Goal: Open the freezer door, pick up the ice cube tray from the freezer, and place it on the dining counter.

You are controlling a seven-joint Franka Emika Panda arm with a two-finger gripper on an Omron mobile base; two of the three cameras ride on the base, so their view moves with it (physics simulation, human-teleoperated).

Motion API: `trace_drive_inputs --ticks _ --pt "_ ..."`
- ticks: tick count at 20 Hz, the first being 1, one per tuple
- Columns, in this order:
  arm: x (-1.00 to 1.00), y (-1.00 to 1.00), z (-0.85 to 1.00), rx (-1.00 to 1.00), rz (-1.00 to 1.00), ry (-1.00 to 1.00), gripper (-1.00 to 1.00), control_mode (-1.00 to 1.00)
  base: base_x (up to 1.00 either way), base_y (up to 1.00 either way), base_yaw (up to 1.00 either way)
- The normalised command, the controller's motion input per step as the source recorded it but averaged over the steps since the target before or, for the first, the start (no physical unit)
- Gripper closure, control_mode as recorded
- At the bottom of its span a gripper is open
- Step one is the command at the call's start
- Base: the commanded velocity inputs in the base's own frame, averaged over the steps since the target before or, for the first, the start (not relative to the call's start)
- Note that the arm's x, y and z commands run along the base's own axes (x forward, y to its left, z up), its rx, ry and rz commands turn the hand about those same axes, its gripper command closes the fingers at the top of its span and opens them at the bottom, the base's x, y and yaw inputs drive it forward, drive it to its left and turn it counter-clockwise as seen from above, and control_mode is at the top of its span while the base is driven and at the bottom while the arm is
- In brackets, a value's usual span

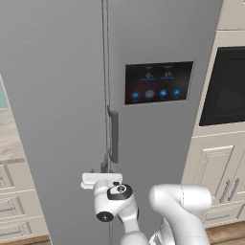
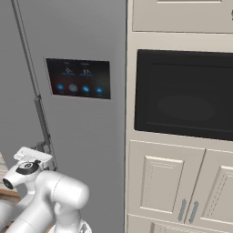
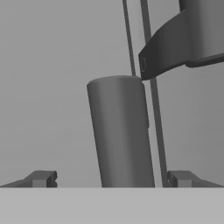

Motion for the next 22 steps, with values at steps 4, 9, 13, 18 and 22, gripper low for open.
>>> trace_drive_inputs --ticks 4,9,13,18,22 --pt "0.00 0.00 0.00 0.00 0.00 0.00 -1.00 -1.00 0.00 0.00 0.00" --pt "0.00 0.00 0.00 0.00 0.00 0.00 -1.00 -1.00 0.00 0.00 0.00" --pt "0.00 0.00 0.00 0.00 0.00 0.00 1.00 -1.00 0.00 0.00 0.00" --pt "0.00 0.00 0.00 0.00 0.00 0.00 1.00 -1.00 0.00 0.00 0.00" --pt "0.00 0.00 0.00 0.00 0.00 0.00 1.00 -1.00 0.00 0.00 0.00"
